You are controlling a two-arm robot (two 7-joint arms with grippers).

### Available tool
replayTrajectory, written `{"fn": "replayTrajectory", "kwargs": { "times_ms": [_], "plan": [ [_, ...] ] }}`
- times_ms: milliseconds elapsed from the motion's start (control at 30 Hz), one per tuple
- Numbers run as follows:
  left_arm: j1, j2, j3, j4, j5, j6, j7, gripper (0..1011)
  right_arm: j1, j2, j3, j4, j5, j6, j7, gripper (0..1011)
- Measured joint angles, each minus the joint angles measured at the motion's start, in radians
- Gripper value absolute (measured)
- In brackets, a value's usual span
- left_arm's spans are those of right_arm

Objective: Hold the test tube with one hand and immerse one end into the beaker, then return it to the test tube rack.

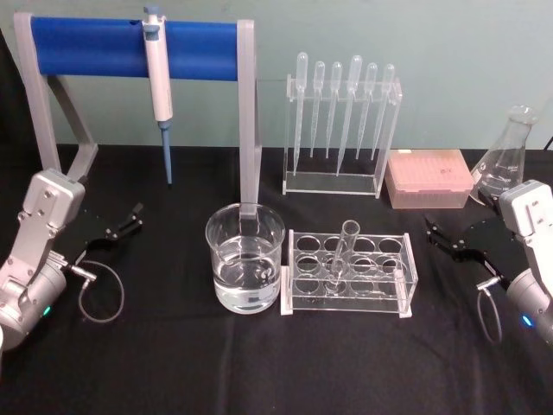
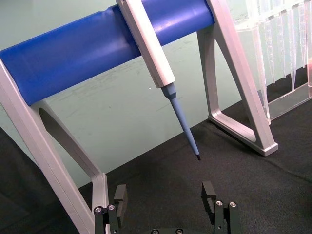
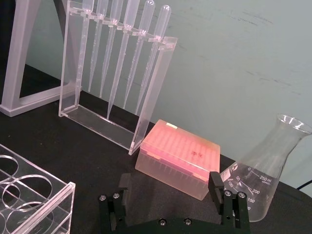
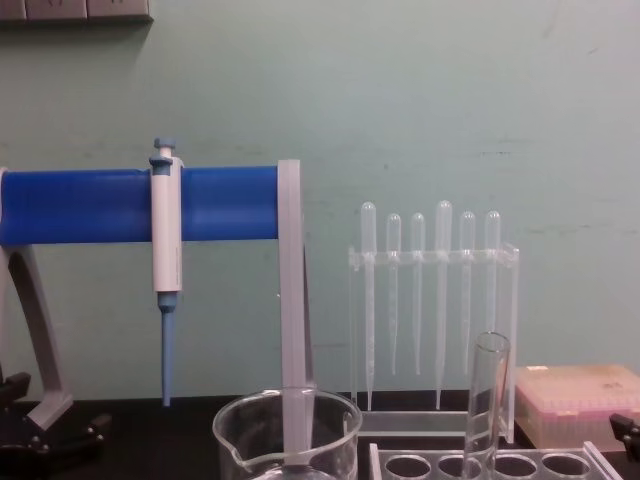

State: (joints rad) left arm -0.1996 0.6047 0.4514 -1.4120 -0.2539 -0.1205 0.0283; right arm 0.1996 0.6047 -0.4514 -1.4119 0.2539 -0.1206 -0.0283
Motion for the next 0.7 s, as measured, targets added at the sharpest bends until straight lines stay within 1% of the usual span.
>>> {"fn": "replayTrajectory", "kwargs": {
  "times_ms": [700],
  "plan": [
    [0.000,0.000,0.000,0.000,0.000,0.000,0.000,1000,0.000,0.000,0.000,0.000,0.000,0.000,0.000,1002]
  ]
}}
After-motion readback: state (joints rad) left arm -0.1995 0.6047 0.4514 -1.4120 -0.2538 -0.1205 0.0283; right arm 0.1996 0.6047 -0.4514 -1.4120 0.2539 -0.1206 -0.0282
